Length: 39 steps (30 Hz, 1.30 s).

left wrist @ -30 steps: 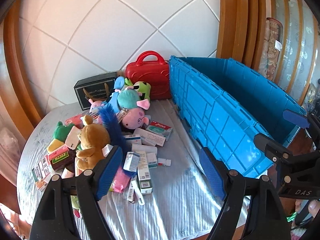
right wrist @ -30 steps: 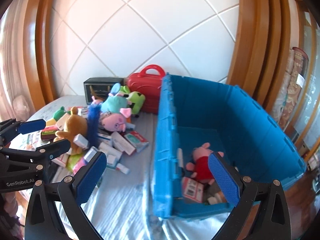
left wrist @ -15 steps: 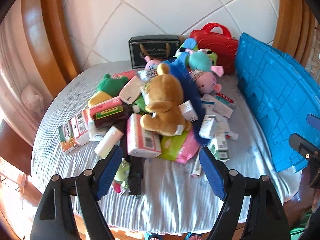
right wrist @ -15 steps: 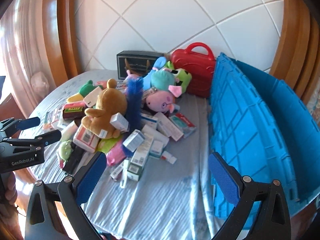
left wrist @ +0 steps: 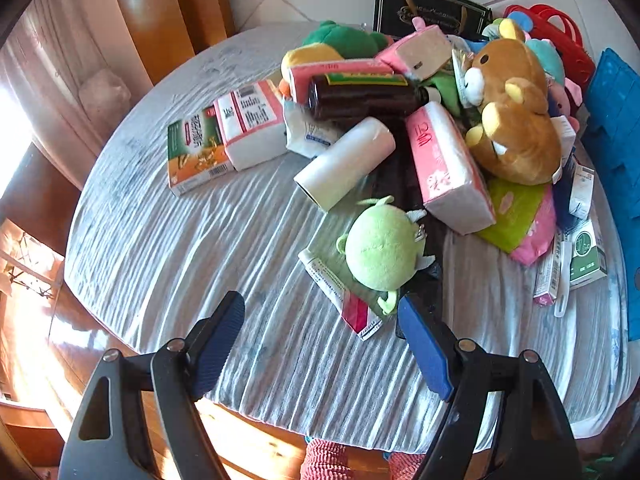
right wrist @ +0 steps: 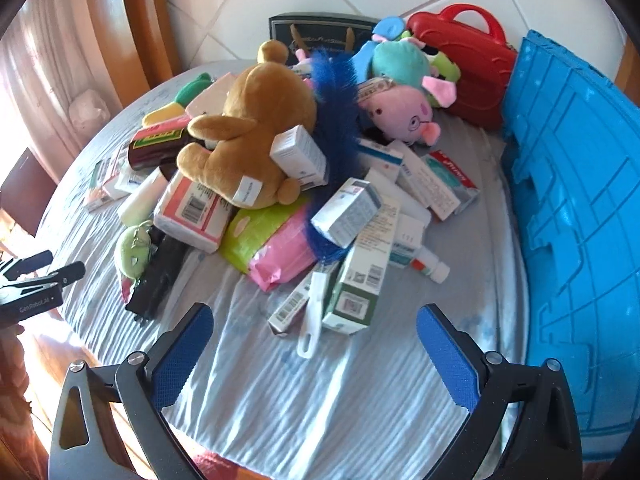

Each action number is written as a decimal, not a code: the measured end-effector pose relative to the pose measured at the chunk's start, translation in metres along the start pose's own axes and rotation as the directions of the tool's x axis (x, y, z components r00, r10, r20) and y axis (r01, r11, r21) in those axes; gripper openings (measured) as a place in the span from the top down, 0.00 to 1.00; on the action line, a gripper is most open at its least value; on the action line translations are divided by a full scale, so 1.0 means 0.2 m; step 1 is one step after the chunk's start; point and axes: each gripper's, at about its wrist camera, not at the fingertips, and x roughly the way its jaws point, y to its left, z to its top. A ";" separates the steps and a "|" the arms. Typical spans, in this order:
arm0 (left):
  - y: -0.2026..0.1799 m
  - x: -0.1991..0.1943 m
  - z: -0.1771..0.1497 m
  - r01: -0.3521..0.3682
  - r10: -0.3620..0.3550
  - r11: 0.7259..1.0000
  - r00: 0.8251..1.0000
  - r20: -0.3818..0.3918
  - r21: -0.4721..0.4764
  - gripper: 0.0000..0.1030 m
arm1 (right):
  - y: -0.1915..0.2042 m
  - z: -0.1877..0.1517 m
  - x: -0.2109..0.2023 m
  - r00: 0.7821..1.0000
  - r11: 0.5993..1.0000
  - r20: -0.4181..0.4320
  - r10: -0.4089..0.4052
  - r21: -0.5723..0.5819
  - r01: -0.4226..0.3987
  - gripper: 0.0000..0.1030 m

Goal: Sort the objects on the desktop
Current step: 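Grasp the white-pink ointment tube with the left tool while the right tool grasps the green round plush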

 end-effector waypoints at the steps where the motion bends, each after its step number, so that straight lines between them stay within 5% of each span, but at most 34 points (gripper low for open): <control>1: 0.00 0.04 -0.01 0.009 -0.009 1.000 1.000 -0.008 -0.001 0.23 | 0.03 0.00 0.03 1.000 1.000 -0.009 0.007 -0.007 -0.007 0.00; 14: 0.09 0.46 0.01 0.083 -0.089 0.993 0.994 -0.066 -0.081 0.23 | 0.52 0.08 0.37 0.991 0.989 -0.093 0.092 -0.110 -0.102 0.00; 16: 0.08 0.47 0.00 0.025 -0.026 0.999 0.999 -0.040 -0.021 0.29 | 0.58 0.09 0.40 0.989 0.987 -0.097 0.112 -0.106 -0.122 0.00; 22: 0.23 0.45 -0.04 0.020 -0.020 1.000 1.000 -0.010 -0.006 0.58 | 0.79 0.12 0.46 0.981 0.973 -0.089 0.174 -0.136 -0.185 0.01; 35: 0.28 0.47 -0.01 0.059 -0.059 0.998 0.998 -0.004 0.015 0.61 | 1.10 0.12 0.66 0.984 0.964 -0.107 0.144 -0.209 -0.163 0.29; 39: 0.28 0.46 -0.02 0.062 -0.062 0.998 0.998 -0.003 0.015 0.83 | 1.13 0.13 0.70 0.985 0.968 -0.107 0.136 -0.200 -0.155 0.37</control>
